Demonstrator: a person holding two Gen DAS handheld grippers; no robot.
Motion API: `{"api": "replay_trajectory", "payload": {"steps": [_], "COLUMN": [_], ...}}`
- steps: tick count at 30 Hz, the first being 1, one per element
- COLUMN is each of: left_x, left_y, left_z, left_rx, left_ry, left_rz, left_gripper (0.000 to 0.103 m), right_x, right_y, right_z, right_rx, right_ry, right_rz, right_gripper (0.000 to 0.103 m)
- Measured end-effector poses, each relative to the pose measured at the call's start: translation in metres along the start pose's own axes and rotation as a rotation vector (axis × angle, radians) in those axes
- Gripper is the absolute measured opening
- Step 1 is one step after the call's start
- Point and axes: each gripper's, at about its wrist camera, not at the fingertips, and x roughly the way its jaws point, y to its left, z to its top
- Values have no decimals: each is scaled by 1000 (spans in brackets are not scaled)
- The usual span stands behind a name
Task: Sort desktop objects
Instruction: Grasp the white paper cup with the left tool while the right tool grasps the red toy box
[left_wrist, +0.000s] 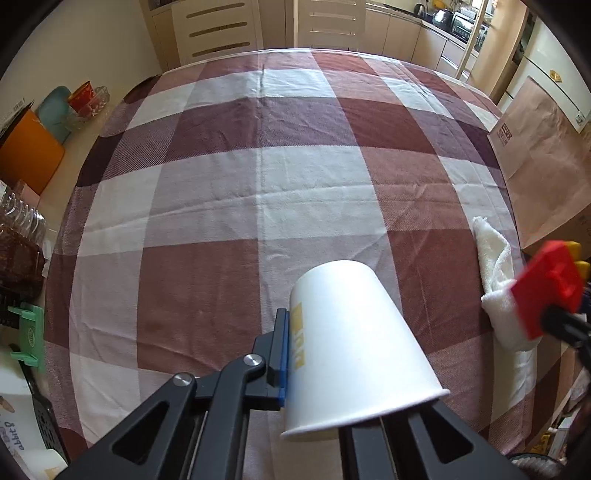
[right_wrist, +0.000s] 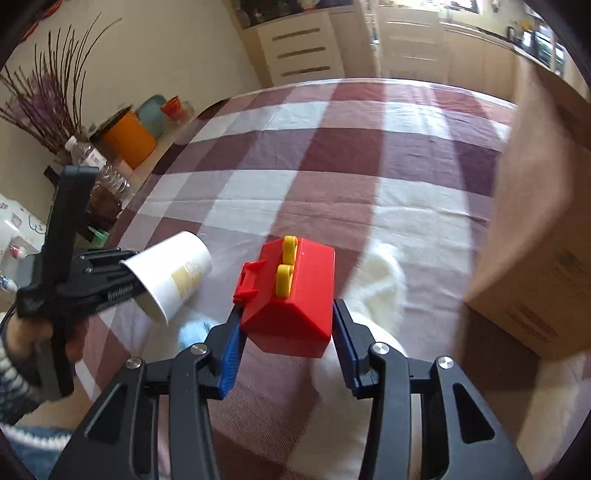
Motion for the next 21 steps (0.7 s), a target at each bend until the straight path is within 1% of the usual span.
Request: {"api": "replay_trajectory", "payload": {"steps": [3,5,7,8,9,11,12,13,14,15,16,17,18,19,21], "left_x": [5,5,7,9,10,10,10,10,11,11,11,10,8,7,0], "left_y": [2,1,-1,-3,-4,-4,-3,-3,-3,-3,-2,-2,-2,-1,-1], "left_z": [-5,-9,-10,-10,-10,-11,-11,-12,-12,-12,-13,-15,-16,-17,-21], "left_rx": [-4,9,27,37,44,48,51,53,56,59,60,59,57,53,41], "left_ry": [0,-26,-40,-42,-47,-55,-57,-59,-56,-49,-45,-49,-53,-52,-56], "left_rz": [9,17,45,66,77,73,71,70,65,59,56,56,53,46,18], "left_gripper": [5,7,17,20,23,23,23,23,23,22,17,15,14,12,6], "right_x": [-27,-37,-36,-34,-31,-25,-22,-20,-19,-18,-17,-16,-16,-15,-15], "right_y": [-24,-44,-65,-74,-80,-89,-91,-92,-93,-93,-94,-95,-94,-94,-93], "right_z": [-22,-38,-55,-62,-68,-75,-77,-77,-78,-78,-78,-78,-80,-80,-82], "right_rx": [46,81,118,139,155,177,188,196,202,208,213,215,215,216,216], "right_ry": [-28,-34,-11,-5,0,7,6,8,6,-1,-5,-5,-1,6,14], "right_rz": [-83,-157,-230,-245,-254,-254,-246,-243,-243,-240,-238,-238,-233,-226,-218], "right_gripper": [45,45,45,45,45,47,50,60,63,64,64,64,58,55,53]}}
